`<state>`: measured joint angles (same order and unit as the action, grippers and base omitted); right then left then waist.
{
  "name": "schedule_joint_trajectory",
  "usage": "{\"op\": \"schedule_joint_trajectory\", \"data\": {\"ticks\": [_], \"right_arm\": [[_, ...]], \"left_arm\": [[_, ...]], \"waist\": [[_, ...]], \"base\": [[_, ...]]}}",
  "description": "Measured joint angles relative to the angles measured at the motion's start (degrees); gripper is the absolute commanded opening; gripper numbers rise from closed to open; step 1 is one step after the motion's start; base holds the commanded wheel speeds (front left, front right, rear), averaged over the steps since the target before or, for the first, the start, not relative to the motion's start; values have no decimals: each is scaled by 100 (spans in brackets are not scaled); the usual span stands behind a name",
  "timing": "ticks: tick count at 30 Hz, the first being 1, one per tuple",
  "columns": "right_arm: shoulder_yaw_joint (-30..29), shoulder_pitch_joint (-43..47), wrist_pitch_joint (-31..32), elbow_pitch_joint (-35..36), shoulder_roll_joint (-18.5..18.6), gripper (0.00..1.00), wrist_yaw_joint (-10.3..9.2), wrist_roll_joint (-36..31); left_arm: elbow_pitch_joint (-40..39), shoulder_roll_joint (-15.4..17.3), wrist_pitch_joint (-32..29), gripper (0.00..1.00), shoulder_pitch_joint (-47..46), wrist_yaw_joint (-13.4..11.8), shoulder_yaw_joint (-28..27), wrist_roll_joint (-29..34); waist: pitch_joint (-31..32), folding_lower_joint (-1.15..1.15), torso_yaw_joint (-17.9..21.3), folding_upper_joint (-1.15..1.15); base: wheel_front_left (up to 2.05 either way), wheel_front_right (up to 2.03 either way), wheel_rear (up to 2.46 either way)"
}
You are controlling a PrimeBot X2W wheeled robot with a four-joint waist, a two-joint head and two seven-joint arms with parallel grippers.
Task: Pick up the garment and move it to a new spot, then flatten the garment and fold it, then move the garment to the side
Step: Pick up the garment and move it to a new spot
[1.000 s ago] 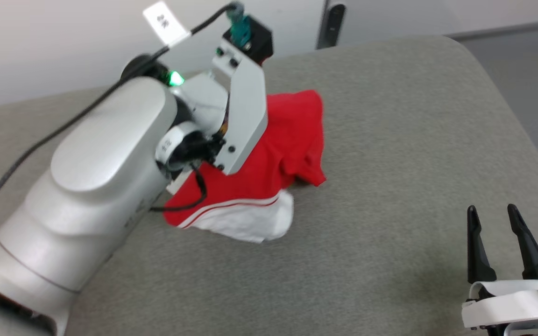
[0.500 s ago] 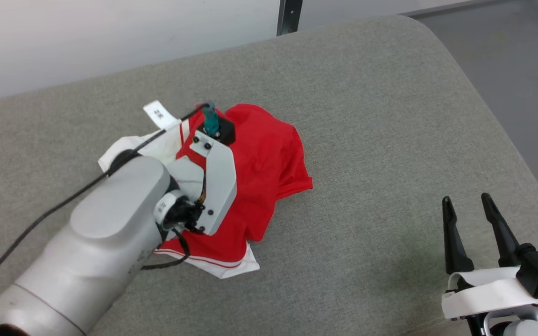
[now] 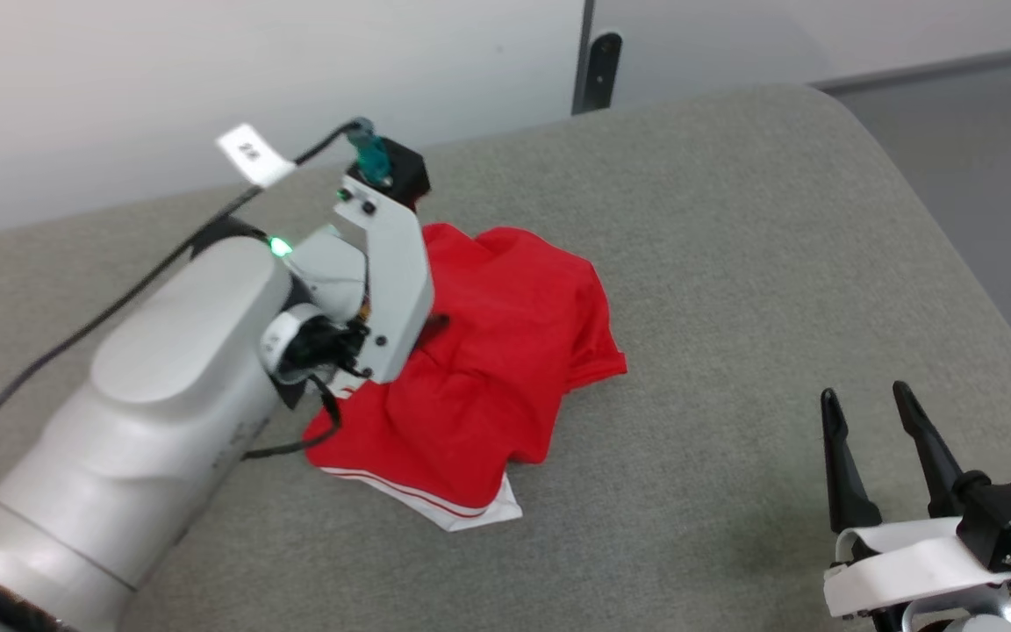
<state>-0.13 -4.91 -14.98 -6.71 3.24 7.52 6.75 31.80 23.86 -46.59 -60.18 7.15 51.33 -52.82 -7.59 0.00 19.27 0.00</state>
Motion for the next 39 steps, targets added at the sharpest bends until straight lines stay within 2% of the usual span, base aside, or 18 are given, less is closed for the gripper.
{"op": "schedule_joint_trajectory", "data": {"ticks": [4,9,21,23,28,31,39], "right_arm": [[78,96,0,68,16,100,0,-1],[205,290,-13,85,46,100,0,-5],[510,565,-14,126,142,100,0,-4],[559,576,-14,164,136,100,0,-4],[600,764,-14,237,125,100,0,-43],[664,826,-14,227,107,100,0,-81],[802,850,-14,98,71,100,0,-88]], "left_arm": [[-155,156,765,100,51,0,-240,46],[-501,282,2083,100,542,14,-453,188],[-1074,246,5537,100,2189,-214,-896,693],[-1077,230,5902,100,2536,-286,-956,734],[-1176,76,6150,100,3347,-602,-1356,901],[-1506,-135,6171,100,3815,-691,-1911,1223],[-2064,-787,6172,100,5017,-430,-3340,2163]], "waist": [[166,0,-140,0],[343,0,-374,0],[737,0,-1098,0],[798,0,-1200,0],[928,0,-1447,0],[982,0,-1596,0],[1115,0,-1868,0]], "base": [[0,0,0],[0,0,0],[0,0,0],[0,0,0],[0,0,0],[0,0,0],[0,0,0]]}}
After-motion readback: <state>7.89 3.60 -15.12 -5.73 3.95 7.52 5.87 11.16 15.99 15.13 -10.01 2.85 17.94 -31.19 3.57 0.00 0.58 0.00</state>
